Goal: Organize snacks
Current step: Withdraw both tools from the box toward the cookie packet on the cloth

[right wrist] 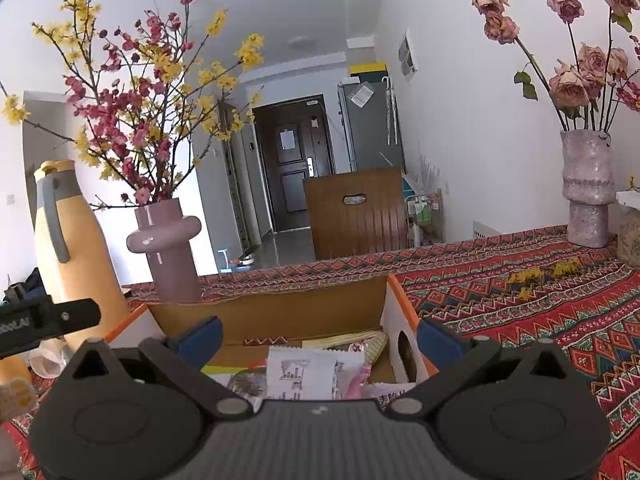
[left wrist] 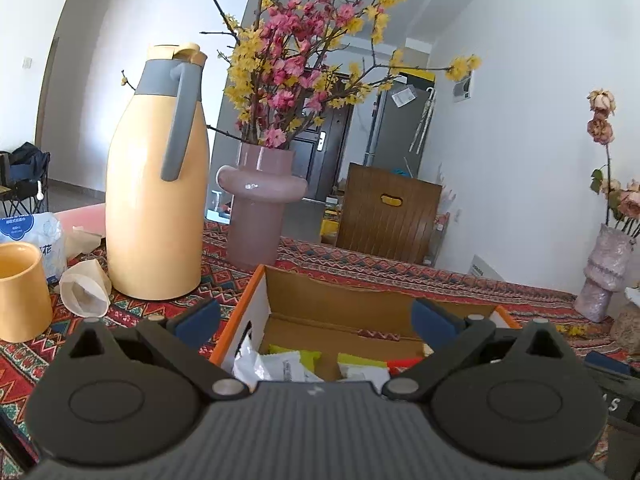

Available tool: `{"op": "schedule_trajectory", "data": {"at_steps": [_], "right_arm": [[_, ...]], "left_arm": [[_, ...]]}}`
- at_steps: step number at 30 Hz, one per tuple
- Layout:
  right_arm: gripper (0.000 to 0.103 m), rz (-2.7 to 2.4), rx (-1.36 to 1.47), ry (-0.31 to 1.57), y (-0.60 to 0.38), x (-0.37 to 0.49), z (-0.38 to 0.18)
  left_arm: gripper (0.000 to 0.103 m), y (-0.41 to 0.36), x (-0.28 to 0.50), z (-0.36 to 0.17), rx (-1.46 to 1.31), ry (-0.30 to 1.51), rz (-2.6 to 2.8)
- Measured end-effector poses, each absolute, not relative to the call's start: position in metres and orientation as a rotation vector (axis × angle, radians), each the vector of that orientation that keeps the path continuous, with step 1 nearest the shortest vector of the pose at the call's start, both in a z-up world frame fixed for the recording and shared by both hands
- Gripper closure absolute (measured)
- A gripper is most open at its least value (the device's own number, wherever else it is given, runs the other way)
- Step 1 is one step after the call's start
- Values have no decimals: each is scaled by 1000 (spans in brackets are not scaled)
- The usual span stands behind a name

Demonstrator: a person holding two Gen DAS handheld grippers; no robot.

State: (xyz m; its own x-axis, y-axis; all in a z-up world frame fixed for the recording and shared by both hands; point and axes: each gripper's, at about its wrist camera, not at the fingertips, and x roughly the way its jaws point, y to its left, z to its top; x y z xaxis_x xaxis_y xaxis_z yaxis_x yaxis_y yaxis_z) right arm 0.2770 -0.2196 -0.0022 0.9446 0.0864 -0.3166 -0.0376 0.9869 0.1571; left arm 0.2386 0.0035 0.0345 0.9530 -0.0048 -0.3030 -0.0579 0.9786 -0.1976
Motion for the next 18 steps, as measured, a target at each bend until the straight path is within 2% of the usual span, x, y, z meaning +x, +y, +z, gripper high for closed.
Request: {"op": "schedule_trajectory", "data": {"at_steps": [18], "right_arm": [[0, 77, 167, 363, -232, 164, 8]], "left_arm": [[0, -2, 140, 49, -144, 348, -65]]}}
